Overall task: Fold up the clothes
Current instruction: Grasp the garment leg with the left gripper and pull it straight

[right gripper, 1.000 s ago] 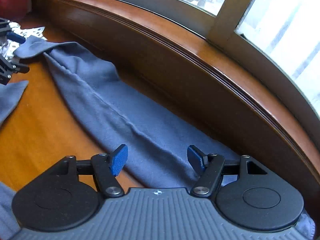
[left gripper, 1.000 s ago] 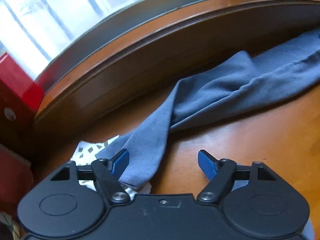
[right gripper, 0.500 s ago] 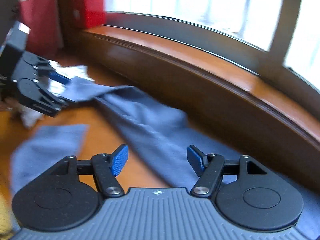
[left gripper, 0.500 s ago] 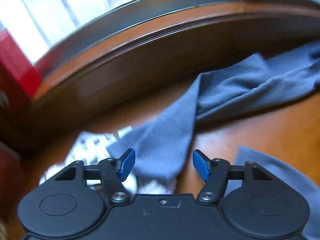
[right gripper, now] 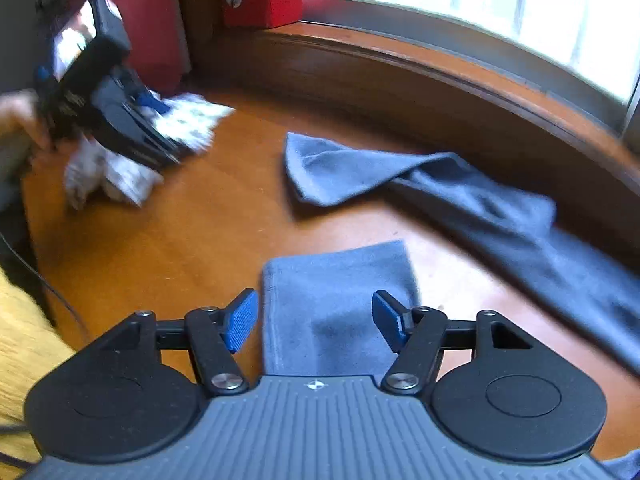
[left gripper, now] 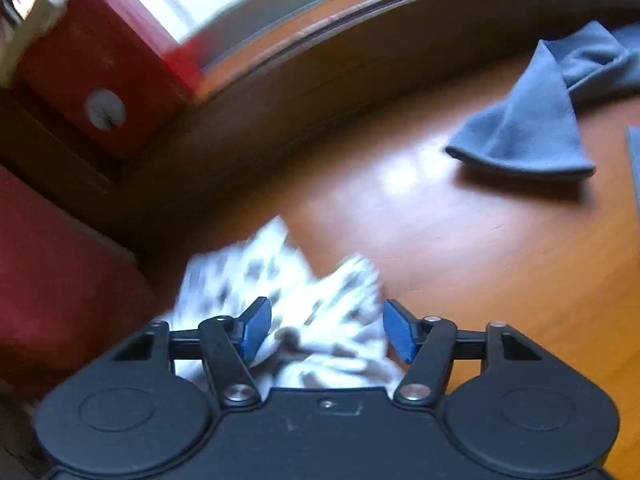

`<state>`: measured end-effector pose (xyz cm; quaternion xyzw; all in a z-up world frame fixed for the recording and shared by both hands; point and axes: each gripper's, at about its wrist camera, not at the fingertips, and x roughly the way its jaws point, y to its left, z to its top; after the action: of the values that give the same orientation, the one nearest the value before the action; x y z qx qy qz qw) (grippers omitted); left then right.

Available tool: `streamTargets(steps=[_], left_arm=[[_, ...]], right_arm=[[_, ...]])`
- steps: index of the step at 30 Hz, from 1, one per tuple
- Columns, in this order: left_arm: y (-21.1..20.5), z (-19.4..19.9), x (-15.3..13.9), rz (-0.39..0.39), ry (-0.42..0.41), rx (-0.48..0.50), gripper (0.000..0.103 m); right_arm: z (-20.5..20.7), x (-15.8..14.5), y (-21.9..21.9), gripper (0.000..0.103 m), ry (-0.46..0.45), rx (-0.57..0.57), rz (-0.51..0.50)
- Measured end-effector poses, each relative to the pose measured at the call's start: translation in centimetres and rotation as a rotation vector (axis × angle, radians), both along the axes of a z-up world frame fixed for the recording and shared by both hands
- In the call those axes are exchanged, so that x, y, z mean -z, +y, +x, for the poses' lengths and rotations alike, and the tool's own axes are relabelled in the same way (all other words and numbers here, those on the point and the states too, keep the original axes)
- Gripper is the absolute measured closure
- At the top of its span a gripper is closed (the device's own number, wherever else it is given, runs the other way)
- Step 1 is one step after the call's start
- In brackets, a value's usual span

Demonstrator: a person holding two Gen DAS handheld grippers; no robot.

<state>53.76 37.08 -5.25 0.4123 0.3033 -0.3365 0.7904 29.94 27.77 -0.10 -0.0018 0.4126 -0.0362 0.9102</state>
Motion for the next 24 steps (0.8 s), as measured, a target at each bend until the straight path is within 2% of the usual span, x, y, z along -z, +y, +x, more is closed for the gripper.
streamTargets(steps=[1, 5, 7, 10, 13, 14, 15, 16, 17, 19, 20, 23, 24], left_arm=[[0.3, 0.1, -0.3, -0.002, -0.014, 0.036, 0.044], [-2.4, -3.4, -1.0, -0.074, 0.041, 0.317, 0.043], [-4.8, -5.4, -0.1, -0.079, 0.04, 0.453, 0.042], [-7.9, -6.8, 2.1, -0.036, -0.025, 0.548, 0.042], [-10.4, -6.0, 2.9, -0.032, -0.013, 0.549, 0.047], [-11.3, -5.1, 2.7, -0.039, 0.025, 0.542, 0.05], [-12.1, -4.2, 2.7, -0.045, 0.07, 0.531, 0.06], [-12.9, -3.3, 2.7, -0.05, 0.124, 0.515, 0.083], [-13.7, -2.4, 2.5, -0.06, 0.18, 0.492, 0.095], [-14.8, -0.5, 1.7, -0.107, 0.259, 0.423, 0.099], [-15.2, 0.7, 1.0, -0.145, 0.264, 0.365, 0.099], [-16.0, 5.1, -1.3, -0.238, 0.196, 0.124, 0.098], [-16.3, 6.4, -1.8, -0.25, 0.182, 0.072, 0.097]], right_arm=[[0.1, -0.1, 0.1, 0.037, 0.007, 0.015, -0.042], [-0.1, -0.7, -1.9, 0.037, 0.036, 0.082, -0.148], [0.1, -0.9, -4.0, 0.037, 0.053, 0.123, -0.165], [0.6, -1.1, -7.2, 0.037, 0.065, 0.164, -0.149], [1.0, -1.0, -9.2, 0.037, 0.055, 0.181, -0.132], [1.3, -1.0, -9.6, 0.037, 0.053, 0.176, -0.138], [1.5, -0.9, -10.0, 0.037, 0.05, 0.171, -0.145], [1.9, -0.7, -10.4, 0.036, 0.047, 0.162, -0.151], [2.2, -0.5, -10.7, 0.036, 0.045, 0.15, -0.155], [3.2, 0.0, -11.3, 0.036, 0.043, 0.114, -0.175], [3.7, 0.2, -11.4, 0.036, 0.041, 0.101, -0.19], [5.2, 0.8, -11.8, 0.036, 0.028, 0.05, -0.241], [5.7, 1.0, -11.8, 0.036, 0.029, 0.021, -0.243]])
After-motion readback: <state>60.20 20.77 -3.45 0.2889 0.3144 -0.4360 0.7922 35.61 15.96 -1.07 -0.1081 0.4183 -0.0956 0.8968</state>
